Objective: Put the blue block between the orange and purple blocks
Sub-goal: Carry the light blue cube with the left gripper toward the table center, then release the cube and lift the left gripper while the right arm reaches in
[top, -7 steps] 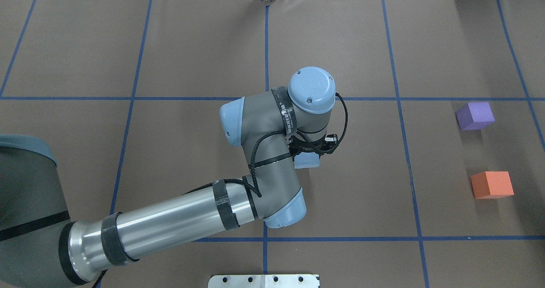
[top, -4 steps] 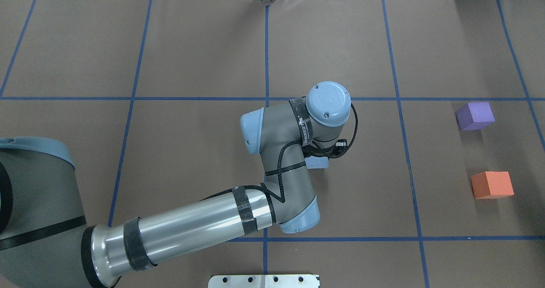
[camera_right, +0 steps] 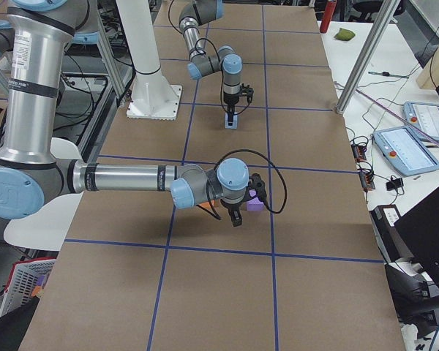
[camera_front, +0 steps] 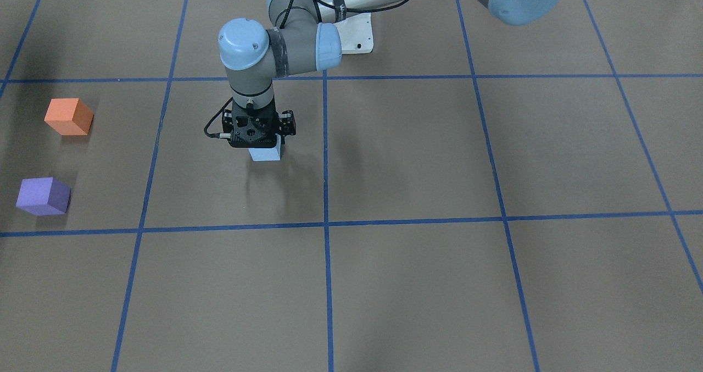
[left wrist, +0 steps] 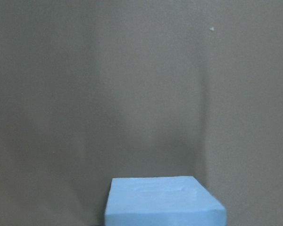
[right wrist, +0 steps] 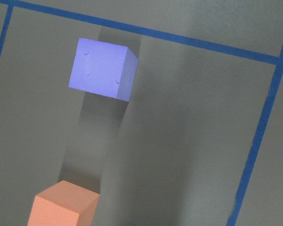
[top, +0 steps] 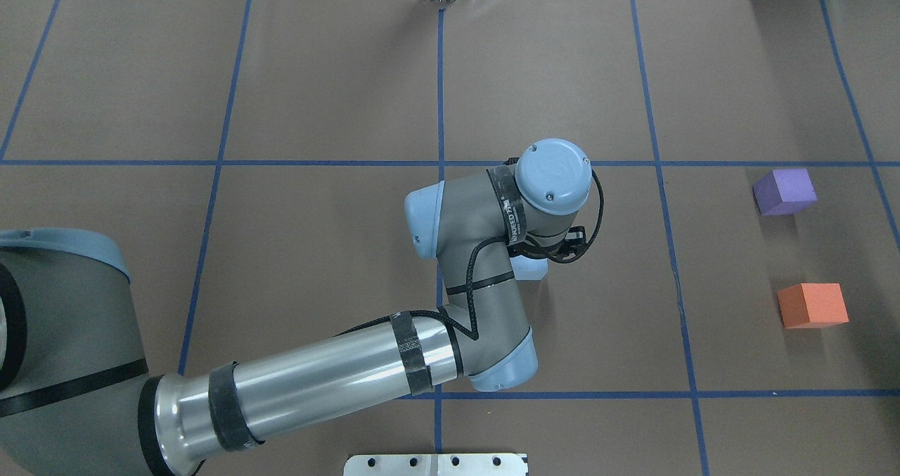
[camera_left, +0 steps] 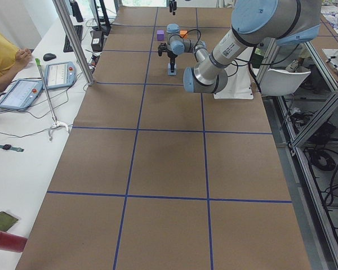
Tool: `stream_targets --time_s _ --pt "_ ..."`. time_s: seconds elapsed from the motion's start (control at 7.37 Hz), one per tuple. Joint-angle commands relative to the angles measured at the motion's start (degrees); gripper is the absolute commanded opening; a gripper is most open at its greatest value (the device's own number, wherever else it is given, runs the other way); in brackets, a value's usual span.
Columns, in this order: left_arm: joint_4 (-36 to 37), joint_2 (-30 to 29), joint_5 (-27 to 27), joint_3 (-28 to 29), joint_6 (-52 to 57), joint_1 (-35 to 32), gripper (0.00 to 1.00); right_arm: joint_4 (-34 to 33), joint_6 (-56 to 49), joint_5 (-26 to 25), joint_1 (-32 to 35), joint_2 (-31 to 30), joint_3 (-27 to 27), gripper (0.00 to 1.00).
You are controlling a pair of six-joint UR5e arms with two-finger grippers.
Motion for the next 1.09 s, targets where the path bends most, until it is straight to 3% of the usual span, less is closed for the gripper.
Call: stream_targets --time_s 0.0,0.27,0.41,0.68,0.81,0.95 --pt "7.3 0.1 -0.4 -9.3 -0.1 -2.2 1.00 1.5 6.2 -0.2 -3.5 0.2 2.9 1.00" --pt "18.5 4.6 -3.3 -24.5 0.0 -6.4 1.00 1.5 30.7 -0.7 -12.9 7.6 7.3 1.00" --pt "18.5 11.6 -7.9 -32.0 0.7 -9.8 1.00 1.5 39.1 -2.0 -17.1 12.1 7.6 1.00" --pt "18.7 28.0 -9.7 -46.2 8.9 -15.5 1.00 1.3 50.6 -5.8 -23.8 18.4 8.6 1.00" --pt "18.6 36.5 -12.6 -51.5 16.3 -19.4 1.00 1.3 56.7 -11.7 -29.2 20.3 10.3 1.00" --pt "18.3 42.1 -15.0 -53.9 21.9 -22.6 1.00 1.1 62.2 -13.8 -32.8 23.1 10.5 1.00"
